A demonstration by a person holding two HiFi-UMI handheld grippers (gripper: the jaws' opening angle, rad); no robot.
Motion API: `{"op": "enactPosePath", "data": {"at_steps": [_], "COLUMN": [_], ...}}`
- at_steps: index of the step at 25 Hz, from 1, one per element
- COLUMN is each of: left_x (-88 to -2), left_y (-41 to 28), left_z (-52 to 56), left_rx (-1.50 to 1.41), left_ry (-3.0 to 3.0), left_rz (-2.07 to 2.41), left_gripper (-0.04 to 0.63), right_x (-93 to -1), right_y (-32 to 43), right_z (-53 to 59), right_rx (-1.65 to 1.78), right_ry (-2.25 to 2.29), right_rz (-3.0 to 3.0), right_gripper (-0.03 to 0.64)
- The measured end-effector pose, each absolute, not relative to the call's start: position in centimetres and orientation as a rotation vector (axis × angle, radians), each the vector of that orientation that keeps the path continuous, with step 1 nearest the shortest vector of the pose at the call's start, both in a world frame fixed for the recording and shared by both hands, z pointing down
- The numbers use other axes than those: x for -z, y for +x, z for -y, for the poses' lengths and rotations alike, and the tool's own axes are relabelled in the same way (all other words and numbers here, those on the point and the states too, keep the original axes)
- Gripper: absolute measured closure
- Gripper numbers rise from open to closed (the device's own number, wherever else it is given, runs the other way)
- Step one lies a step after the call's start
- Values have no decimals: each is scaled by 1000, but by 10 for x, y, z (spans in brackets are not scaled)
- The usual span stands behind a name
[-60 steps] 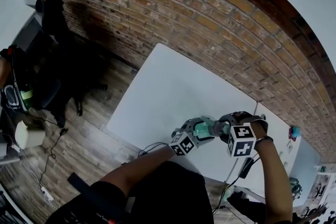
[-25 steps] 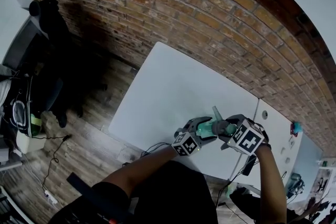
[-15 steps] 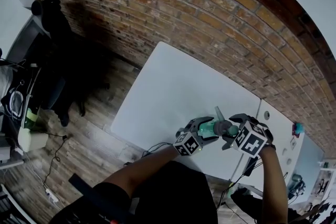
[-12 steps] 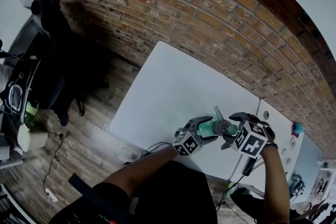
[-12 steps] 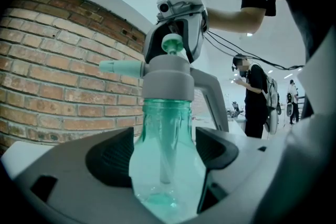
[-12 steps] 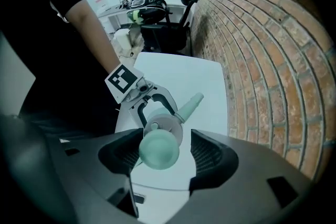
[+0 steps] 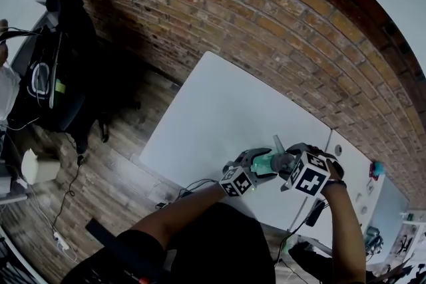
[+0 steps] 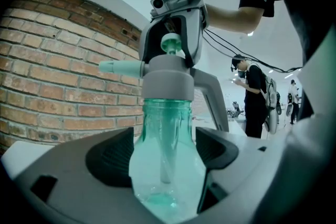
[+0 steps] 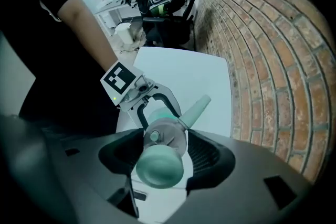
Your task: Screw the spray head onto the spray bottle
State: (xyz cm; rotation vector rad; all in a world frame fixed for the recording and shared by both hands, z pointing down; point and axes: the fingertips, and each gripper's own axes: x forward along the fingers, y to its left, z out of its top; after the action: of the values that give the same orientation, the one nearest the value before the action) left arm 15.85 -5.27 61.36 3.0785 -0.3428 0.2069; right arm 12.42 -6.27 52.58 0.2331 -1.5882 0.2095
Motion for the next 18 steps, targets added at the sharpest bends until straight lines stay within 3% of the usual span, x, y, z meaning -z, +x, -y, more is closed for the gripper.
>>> {"op": "enactPosePath", "data": {"at_steps": [18], "left_x": [-614], "left_y": [156], "left_z": [53], "left_rx": [-199], "left_ry": [3080], "left_rz": [355], "left_gripper": [245], "right_x": [-531], "right_y": [126], "right_z": [63], "right_rx": [-386], "right_ry": [422], "right_rz": [1631], "right_gripper": [354]}}
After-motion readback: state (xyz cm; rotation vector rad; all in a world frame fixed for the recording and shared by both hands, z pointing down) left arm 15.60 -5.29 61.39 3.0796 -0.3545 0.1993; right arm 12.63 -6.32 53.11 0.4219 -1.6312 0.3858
